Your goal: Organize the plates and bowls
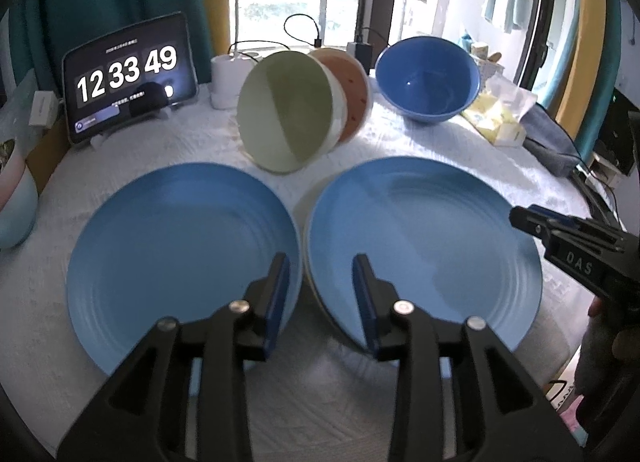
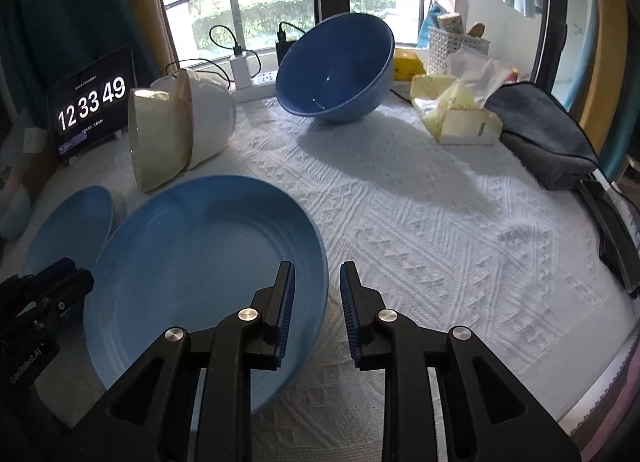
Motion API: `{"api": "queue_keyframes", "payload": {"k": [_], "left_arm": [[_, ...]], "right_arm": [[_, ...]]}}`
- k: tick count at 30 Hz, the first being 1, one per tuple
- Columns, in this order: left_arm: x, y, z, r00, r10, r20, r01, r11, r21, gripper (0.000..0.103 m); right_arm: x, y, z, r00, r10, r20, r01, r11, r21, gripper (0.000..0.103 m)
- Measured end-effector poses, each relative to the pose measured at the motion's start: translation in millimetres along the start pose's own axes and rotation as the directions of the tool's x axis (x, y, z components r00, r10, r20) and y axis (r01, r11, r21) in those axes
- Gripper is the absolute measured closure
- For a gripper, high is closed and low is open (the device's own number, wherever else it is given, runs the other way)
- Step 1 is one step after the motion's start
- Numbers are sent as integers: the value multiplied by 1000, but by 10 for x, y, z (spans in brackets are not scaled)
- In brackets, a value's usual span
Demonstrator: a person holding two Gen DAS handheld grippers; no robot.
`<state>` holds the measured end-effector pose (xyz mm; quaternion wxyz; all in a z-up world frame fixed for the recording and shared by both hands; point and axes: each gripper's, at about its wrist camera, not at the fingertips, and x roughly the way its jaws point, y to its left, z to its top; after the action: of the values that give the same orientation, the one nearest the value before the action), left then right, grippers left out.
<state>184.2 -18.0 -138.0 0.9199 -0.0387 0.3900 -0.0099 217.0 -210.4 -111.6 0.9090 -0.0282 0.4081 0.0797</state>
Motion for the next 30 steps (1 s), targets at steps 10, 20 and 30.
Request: {"api": "queue_keyframes", "payload": {"k": [10,20,30], "left_arm": [[-154,157,35,999,1,53,1,999,-47,67],[-313,462,59,994,37,104,-26,994,-104,66],[-439,798,50,984,101,144,-80,986,-144,61]], "right_arm": [[-196,86,58,998,-7,68,7,1000,-2,76],[-270,455,142,994,47,98,-41,997,-62,76],[-249,782,233,988,109,107,-98,990,-104,76]]}}
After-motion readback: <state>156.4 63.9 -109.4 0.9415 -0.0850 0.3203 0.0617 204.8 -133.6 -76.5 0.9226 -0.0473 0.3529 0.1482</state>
